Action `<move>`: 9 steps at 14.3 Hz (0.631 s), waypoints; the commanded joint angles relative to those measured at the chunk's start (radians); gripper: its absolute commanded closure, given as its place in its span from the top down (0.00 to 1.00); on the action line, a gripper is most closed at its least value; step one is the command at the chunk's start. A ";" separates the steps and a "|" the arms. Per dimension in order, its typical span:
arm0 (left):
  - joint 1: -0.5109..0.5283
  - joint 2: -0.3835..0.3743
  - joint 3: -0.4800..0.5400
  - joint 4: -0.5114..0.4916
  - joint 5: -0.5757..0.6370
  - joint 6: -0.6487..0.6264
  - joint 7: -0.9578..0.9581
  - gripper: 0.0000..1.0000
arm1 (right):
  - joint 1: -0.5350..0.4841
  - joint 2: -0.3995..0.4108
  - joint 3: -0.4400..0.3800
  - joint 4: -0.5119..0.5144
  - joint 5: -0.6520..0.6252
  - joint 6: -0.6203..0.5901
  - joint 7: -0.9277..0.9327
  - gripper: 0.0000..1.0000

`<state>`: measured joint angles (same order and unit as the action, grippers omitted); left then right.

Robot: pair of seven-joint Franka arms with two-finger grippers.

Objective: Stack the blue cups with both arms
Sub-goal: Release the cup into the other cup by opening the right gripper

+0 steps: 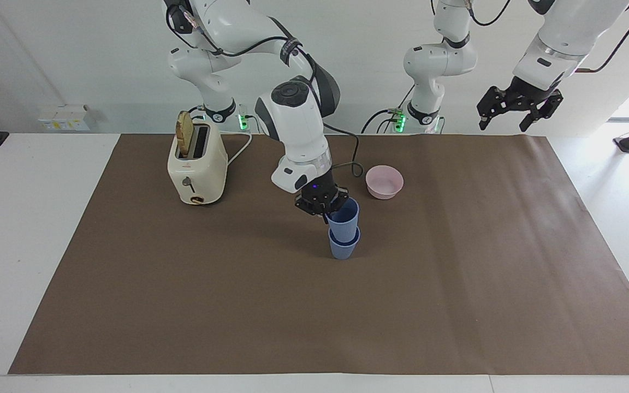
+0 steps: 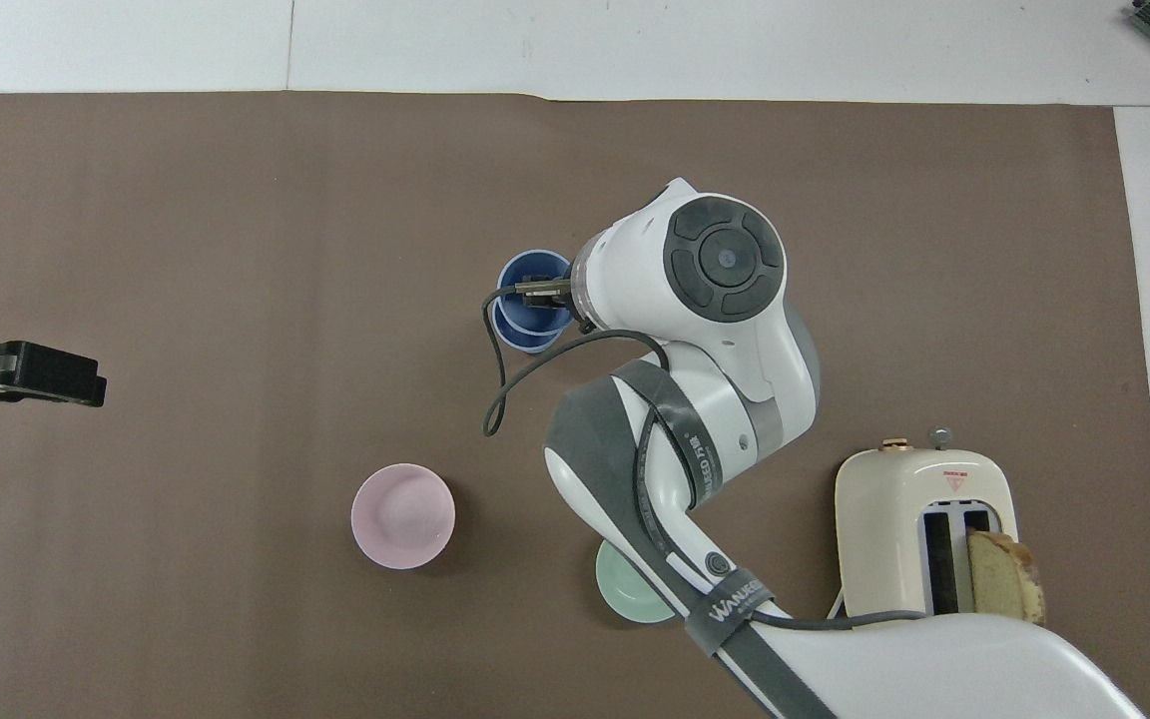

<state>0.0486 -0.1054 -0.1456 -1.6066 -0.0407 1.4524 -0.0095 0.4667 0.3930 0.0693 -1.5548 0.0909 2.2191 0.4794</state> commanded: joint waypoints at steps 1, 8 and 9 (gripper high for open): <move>0.010 -0.036 -0.002 -0.039 -0.010 0.002 0.005 1.00 | 0.000 0.026 0.003 0.010 -0.010 0.008 -0.012 0.00; 0.010 -0.036 -0.002 -0.039 -0.010 0.017 0.005 1.00 | -0.003 0.053 0.003 0.010 -0.023 0.017 -0.015 0.00; 0.010 -0.034 -0.002 -0.039 -0.011 0.028 0.005 1.00 | -0.003 0.056 0.003 0.010 -0.022 0.017 -0.016 0.00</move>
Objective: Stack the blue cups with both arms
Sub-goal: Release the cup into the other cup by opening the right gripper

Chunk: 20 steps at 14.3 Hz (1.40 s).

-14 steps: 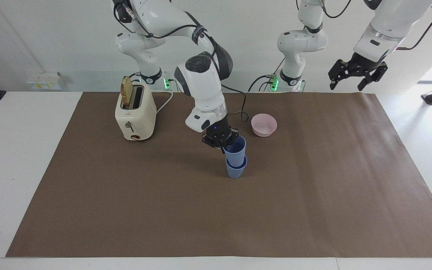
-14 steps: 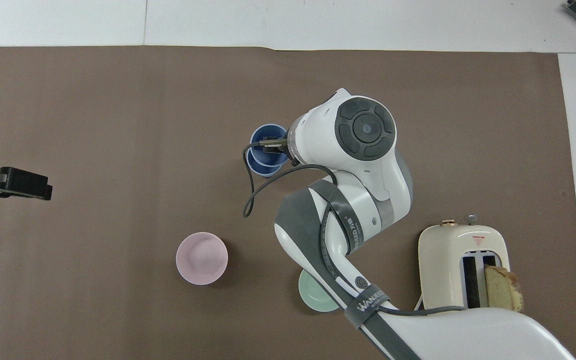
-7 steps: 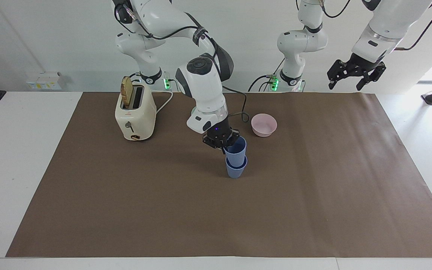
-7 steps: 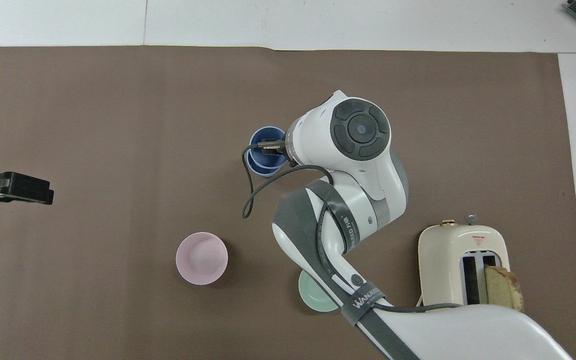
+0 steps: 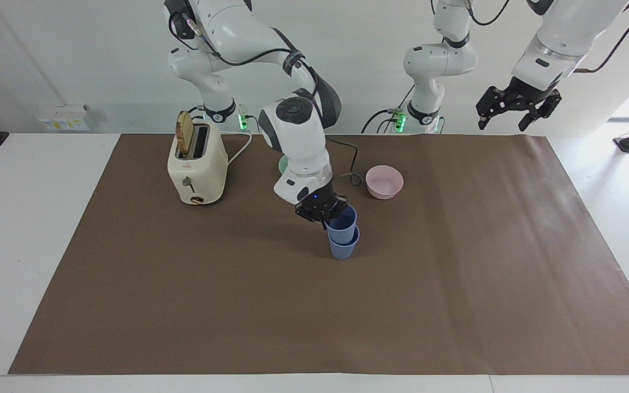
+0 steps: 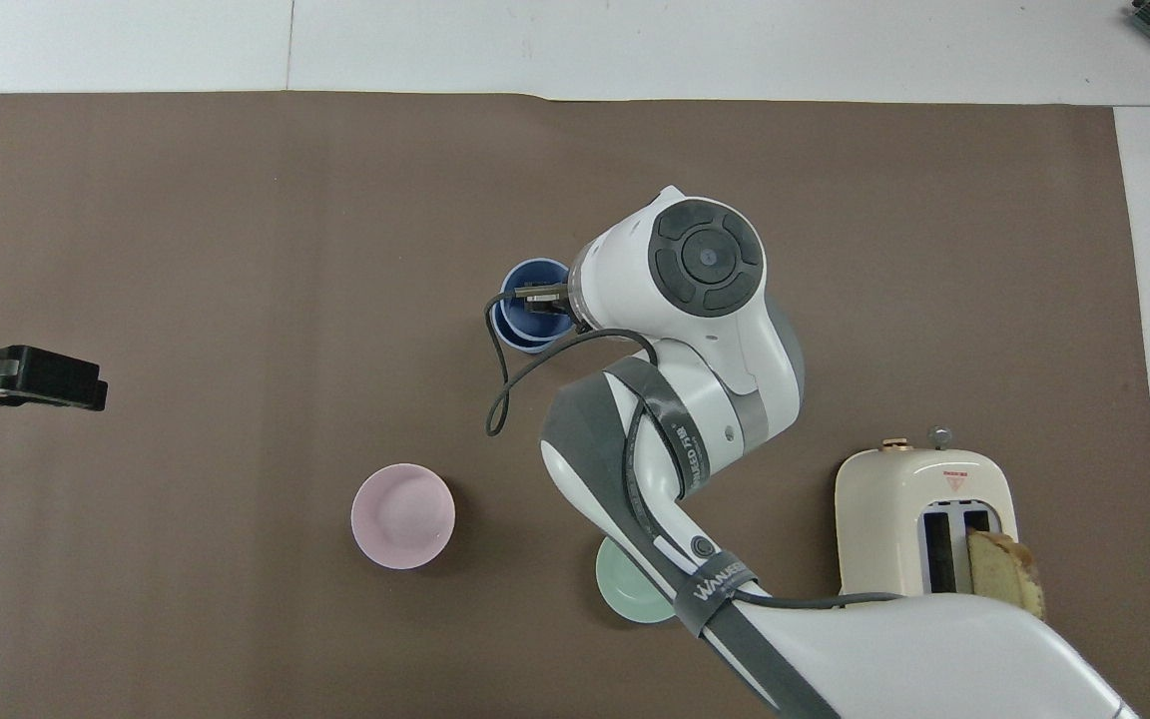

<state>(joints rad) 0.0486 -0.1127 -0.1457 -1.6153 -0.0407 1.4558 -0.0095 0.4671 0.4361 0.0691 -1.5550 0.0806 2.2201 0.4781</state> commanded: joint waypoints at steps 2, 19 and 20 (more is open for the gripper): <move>0.010 -0.025 -0.002 -0.031 -0.010 0.041 0.006 1.00 | -0.004 0.013 0.003 0.010 -0.010 0.016 -0.013 0.48; 0.011 -0.018 0.000 -0.015 -0.013 0.028 -0.003 1.00 | -0.122 -0.105 -0.014 0.087 -0.013 -0.198 -0.013 1.00; 0.011 -0.018 -0.002 -0.015 -0.013 0.028 -0.003 1.00 | -0.137 -0.111 -0.014 0.105 -0.013 -0.236 -0.013 1.00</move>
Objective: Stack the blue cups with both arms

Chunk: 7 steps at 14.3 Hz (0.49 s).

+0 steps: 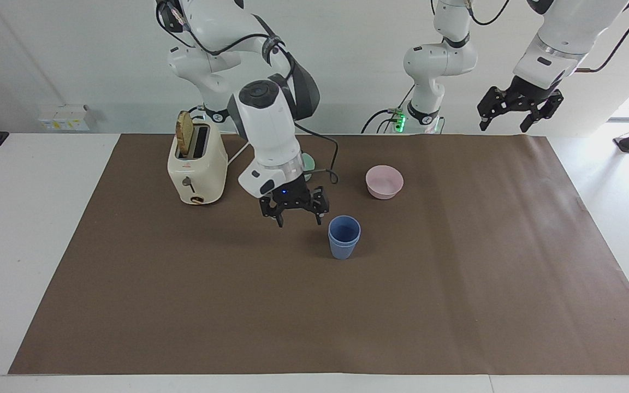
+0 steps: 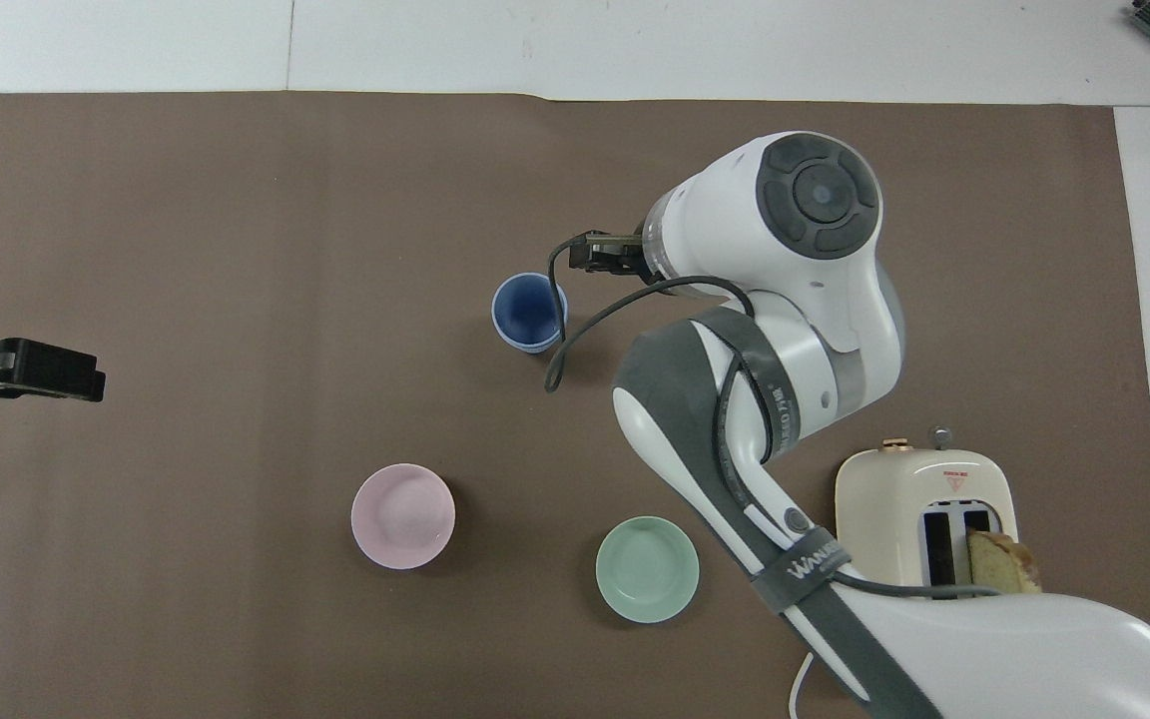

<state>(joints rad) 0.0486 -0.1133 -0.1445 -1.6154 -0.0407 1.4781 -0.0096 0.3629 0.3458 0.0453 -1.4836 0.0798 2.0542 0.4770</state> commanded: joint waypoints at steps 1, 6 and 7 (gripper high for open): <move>0.011 -0.017 -0.003 -0.015 -0.013 0.005 -0.003 1.00 | -0.051 -0.033 0.010 0.048 -0.012 -0.097 -0.014 1.00; 0.011 -0.017 -0.001 -0.015 -0.013 0.005 -0.003 1.00 | -0.182 -0.114 0.013 0.051 -0.012 -0.207 -0.088 1.00; 0.011 -0.017 -0.001 -0.015 -0.013 0.005 -0.003 1.00 | -0.208 -0.128 0.014 0.057 -0.014 -0.239 -0.136 1.00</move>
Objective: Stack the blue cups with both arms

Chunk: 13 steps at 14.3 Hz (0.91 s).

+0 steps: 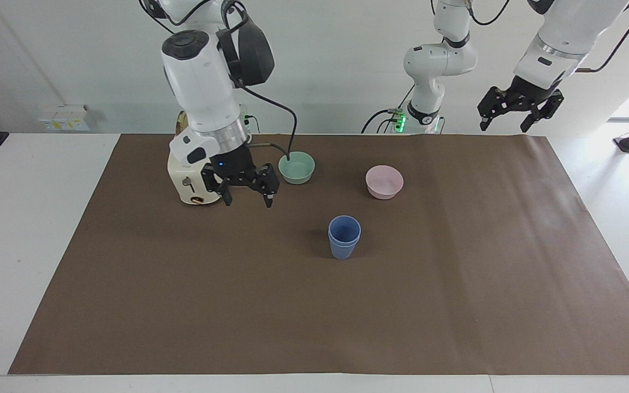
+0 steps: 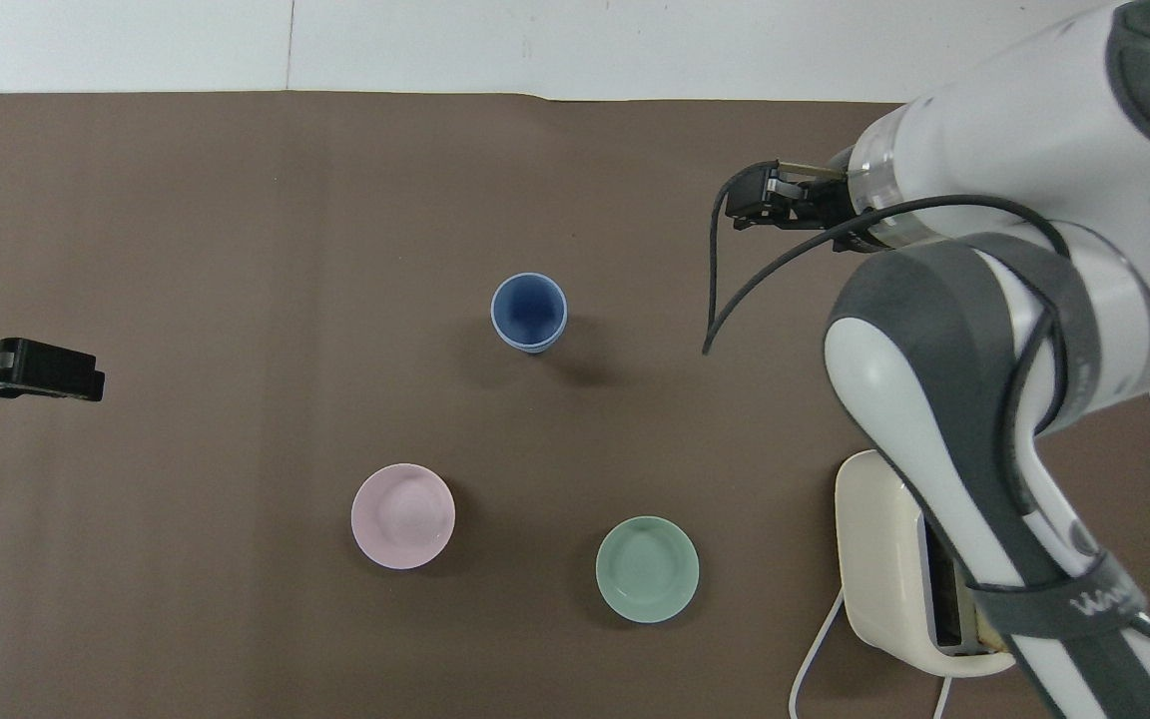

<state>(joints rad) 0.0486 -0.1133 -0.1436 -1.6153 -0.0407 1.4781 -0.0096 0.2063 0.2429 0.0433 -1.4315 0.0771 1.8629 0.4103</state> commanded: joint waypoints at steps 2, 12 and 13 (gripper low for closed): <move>0.011 -0.017 -0.002 -0.015 -0.013 0.005 -0.003 1.00 | -0.065 -0.034 0.009 0.042 -0.031 -0.096 -0.099 1.00; 0.011 -0.017 -0.002 -0.015 -0.013 0.005 -0.003 1.00 | -0.206 -0.171 -0.057 0.031 -0.111 -0.223 -0.412 1.00; 0.011 -0.017 -0.002 -0.015 -0.013 0.005 -0.003 1.00 | -0.223 -0.177 -0.057 0.031 -0.120 -0.234 -0.429 1.00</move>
<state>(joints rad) 0.0486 -0.1133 -0.1436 -1.6153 -0.0407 1.4781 -0.0096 0.0101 0.0896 -0.0253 -1.3898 -0.0164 1.6485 0.0233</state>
